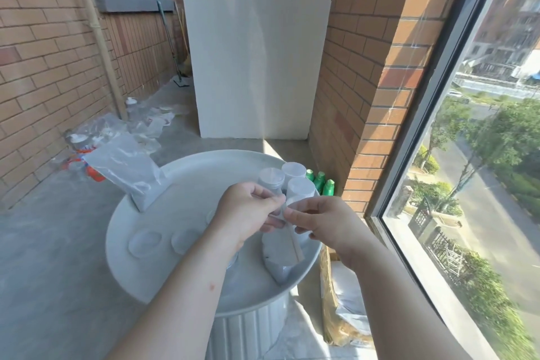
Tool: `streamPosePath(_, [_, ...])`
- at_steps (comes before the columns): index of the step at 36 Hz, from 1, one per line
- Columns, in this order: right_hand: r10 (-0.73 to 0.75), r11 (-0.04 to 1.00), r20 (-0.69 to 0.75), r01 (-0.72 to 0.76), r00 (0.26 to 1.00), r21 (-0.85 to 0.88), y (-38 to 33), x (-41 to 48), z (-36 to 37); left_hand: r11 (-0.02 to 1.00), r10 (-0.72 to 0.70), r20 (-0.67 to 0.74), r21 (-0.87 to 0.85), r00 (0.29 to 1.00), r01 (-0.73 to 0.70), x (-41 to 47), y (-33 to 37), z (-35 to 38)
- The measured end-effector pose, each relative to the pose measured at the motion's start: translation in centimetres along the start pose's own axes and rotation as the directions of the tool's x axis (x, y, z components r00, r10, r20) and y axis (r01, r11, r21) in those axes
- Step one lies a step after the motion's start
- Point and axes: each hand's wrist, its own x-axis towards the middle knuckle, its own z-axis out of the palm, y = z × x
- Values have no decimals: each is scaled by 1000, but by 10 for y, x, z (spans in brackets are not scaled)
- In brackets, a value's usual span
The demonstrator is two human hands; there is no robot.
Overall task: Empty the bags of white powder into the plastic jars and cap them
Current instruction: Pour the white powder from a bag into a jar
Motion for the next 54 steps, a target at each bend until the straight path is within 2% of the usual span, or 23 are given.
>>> streamPosePath(29, [89, 996, -39, -88, 995, 36, 2, -5, 3, 998, 7, -81, 70, 997, -1, 5, -5, 6])
streamPosePath(41, [-16, 978, -88, -3, 996, -208, 4, -2, 11, 995, 46, -157, 95, 986, -31, 6, -7, 7])
streamPosePath(47, [19, 992, -133, -35, 991, -118, 7, 0, 15, 988, 77, -183, 143, 980, -51, 5, -6, 9])
streamPosePath(54, [60, 998, -167, -61, 984, -5, 11, 3, 22, 987, 48, -172, 158, 984, -21, 5, -7, 6])
